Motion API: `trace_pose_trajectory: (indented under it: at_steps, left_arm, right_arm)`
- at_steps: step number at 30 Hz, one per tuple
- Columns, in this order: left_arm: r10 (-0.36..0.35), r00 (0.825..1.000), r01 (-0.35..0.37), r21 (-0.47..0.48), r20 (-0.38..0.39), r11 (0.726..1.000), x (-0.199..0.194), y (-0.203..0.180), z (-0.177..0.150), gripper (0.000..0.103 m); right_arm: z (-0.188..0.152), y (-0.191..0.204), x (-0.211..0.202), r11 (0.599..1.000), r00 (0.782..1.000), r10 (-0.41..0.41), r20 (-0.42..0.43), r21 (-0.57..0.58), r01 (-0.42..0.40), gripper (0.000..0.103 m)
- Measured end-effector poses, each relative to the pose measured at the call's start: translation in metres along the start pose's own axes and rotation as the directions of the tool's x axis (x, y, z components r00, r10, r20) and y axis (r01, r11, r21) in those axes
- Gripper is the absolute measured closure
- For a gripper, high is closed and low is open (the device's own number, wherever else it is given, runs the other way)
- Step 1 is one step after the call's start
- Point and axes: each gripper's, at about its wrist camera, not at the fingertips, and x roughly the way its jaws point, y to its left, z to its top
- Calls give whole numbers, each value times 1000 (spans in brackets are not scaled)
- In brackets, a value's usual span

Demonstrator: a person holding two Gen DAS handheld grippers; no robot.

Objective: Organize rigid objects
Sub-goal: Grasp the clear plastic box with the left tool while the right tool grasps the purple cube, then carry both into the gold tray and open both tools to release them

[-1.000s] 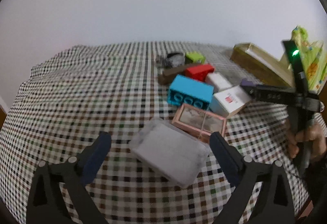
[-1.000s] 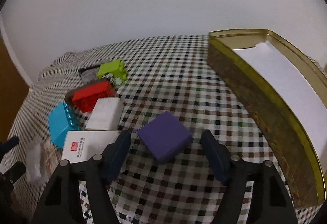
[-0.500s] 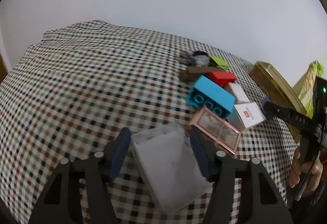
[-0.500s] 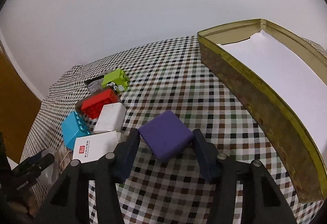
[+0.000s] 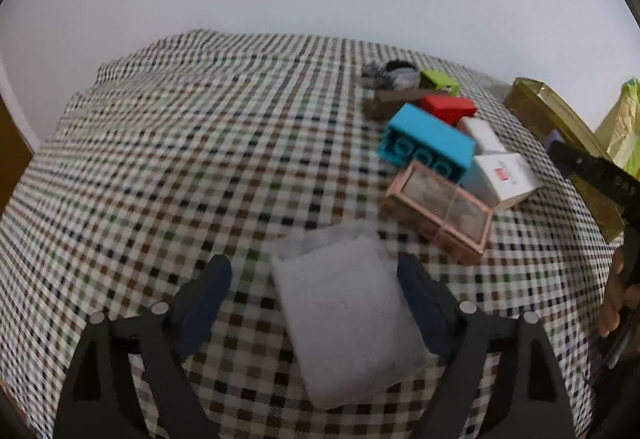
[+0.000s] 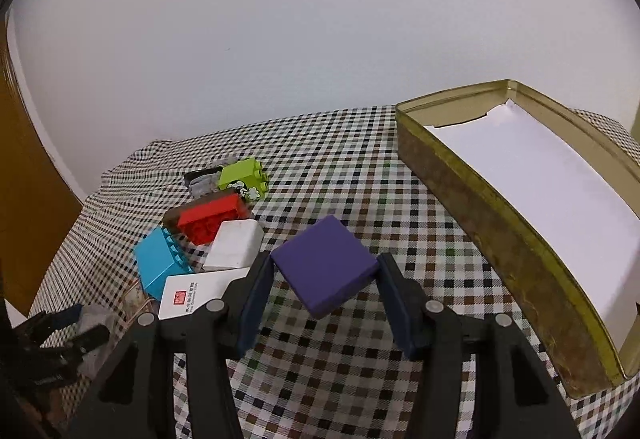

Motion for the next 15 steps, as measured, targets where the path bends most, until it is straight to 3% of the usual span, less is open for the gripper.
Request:
trace_pose_trajectory:
  at_steps: [1, 2, 3, 9, 15]
  left_arm:
    - [12, 1000, -12, -7, 19, 1000, -1, 1, -1, 27]
    - [39, 999, -39, -1, 32, 999, -2, 1, -1, 46]
    - [54, 998, -54, 6, 38, 999, -3, 1, -2, 48]
    - [1, 999, 1, -46, 49, 999, -7, 9, 1, 49]
    - [-61, 981, 64, -11, 185, 998, -35, -16, 15, 49]
  right_arm:
    - [0, 1, -1, 1000, 1000, -2, 4, -4, 2, 47]
    - [0, 1, -1, 1000, 1000, -7, 8, -10, 7, 47]
    - [0, 1, -3, 1000, 1000, -13, 15, -16, 14, 47]
    - [3, -4, -21, 1000, 995, -27, 98, -7, 27, 47]
    - [8, -23, -39, 999, 985, -35, 170, 42, 29, 47]
